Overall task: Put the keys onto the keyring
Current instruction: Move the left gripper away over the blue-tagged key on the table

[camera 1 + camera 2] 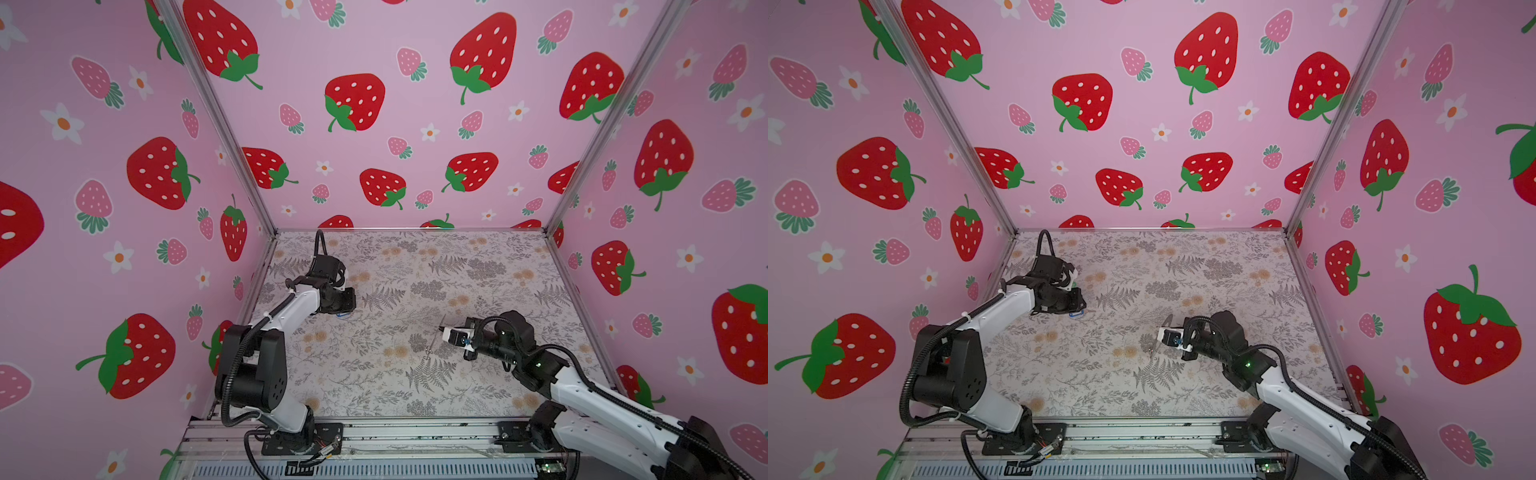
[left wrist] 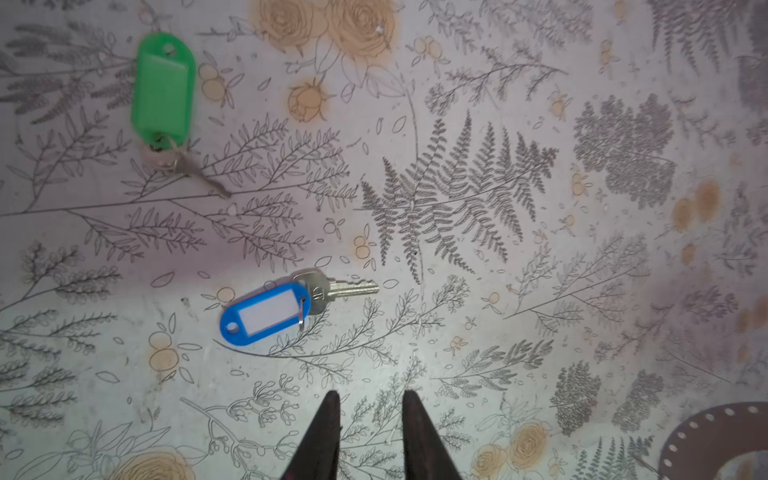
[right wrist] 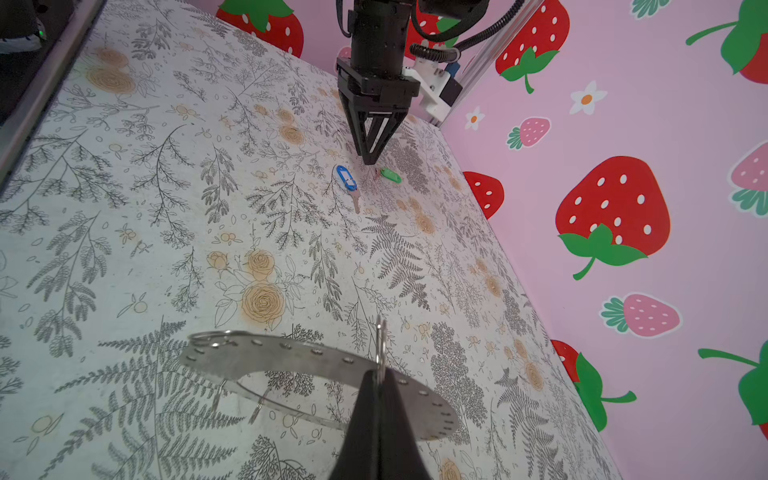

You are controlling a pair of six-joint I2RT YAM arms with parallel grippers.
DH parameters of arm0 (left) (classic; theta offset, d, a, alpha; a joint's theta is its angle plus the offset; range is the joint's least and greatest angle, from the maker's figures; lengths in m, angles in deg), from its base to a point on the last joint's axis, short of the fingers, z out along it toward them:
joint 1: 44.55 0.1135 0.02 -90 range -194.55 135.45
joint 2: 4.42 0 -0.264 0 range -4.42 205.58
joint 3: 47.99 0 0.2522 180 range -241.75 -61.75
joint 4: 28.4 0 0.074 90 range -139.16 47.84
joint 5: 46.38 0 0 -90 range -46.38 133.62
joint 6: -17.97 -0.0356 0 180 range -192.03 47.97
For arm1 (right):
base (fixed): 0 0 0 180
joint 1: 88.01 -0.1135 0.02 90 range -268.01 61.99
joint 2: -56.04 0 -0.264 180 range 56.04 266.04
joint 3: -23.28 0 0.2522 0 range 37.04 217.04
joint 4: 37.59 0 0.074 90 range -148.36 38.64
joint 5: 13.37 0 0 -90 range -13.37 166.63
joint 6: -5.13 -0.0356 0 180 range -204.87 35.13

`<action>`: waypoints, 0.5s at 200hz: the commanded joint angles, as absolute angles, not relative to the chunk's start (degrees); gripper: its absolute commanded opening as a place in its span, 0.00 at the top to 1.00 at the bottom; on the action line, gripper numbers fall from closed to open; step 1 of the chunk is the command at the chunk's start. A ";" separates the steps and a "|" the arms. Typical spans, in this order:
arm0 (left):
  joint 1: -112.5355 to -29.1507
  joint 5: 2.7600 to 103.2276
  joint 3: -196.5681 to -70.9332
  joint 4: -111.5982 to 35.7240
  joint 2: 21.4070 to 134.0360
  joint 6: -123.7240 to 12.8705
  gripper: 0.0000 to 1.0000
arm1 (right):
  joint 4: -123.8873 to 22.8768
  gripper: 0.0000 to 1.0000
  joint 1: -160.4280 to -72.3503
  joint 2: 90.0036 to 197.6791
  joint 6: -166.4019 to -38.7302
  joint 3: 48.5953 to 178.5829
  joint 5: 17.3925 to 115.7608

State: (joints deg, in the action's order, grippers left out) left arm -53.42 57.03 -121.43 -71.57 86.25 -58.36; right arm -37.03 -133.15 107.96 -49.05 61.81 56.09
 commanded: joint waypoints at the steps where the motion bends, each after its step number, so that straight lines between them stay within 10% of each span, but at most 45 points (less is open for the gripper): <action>1: -54.18 52.70 -118.21 -68.03 85.70 -52.88 0.73 | -34.12 1.00 -133.38 109.85 -49.09 61.80 53.70; 100: -56.00 45.11 -115.93 -61.92 88.93 -52.66 0.83 | -34.48 1.00 -133.42 109.82 -49.78 61.33 53.96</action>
State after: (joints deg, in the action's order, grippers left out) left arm -55.86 47.15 -116.43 -63.50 87.80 -53.62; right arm -36.18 -133.15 110.34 -49.27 61.70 55.18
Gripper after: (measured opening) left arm 0.178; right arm 0.044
